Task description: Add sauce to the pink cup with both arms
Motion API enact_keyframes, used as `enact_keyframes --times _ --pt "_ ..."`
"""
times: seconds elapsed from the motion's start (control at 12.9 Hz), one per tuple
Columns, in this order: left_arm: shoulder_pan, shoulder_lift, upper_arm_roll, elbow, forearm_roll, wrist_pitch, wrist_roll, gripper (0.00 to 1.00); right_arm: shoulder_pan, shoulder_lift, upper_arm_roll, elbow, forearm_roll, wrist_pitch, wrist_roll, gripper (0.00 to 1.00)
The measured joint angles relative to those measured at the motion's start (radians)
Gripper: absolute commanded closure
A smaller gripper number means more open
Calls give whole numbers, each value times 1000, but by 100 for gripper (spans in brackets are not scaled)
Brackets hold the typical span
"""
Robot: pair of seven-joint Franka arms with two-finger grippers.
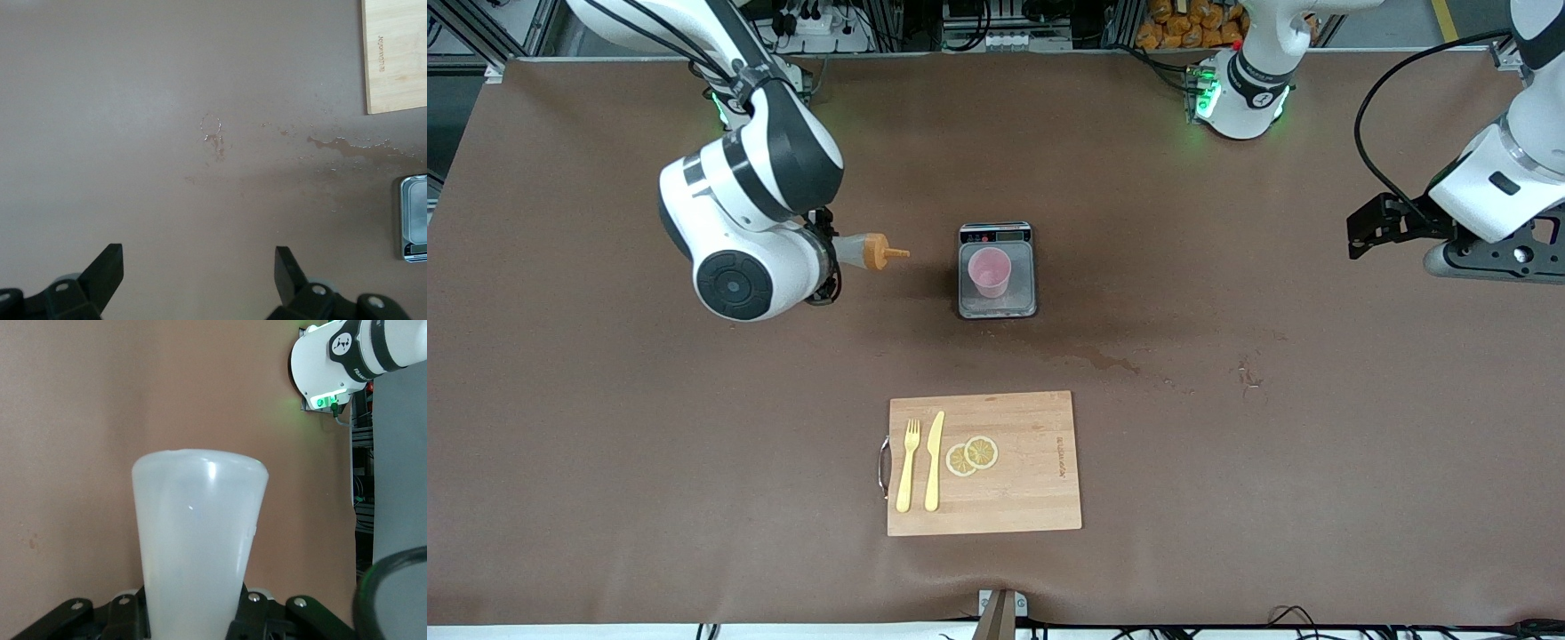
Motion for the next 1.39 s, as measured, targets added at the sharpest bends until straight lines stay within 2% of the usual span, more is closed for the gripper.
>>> enact_keyframes --times 0.31,0.85,1.39 --pt "2 0 0 0 0 -1 0 0 39 31 -1 18 -18 -2 97 61" --pt "11 0 1 0 0 -3 0 0 186 163 -1 69 -78 20 273 61" --pt "17 0 1 0 0 -3 0 0 223 203 -2 92 -131 31 336 61"
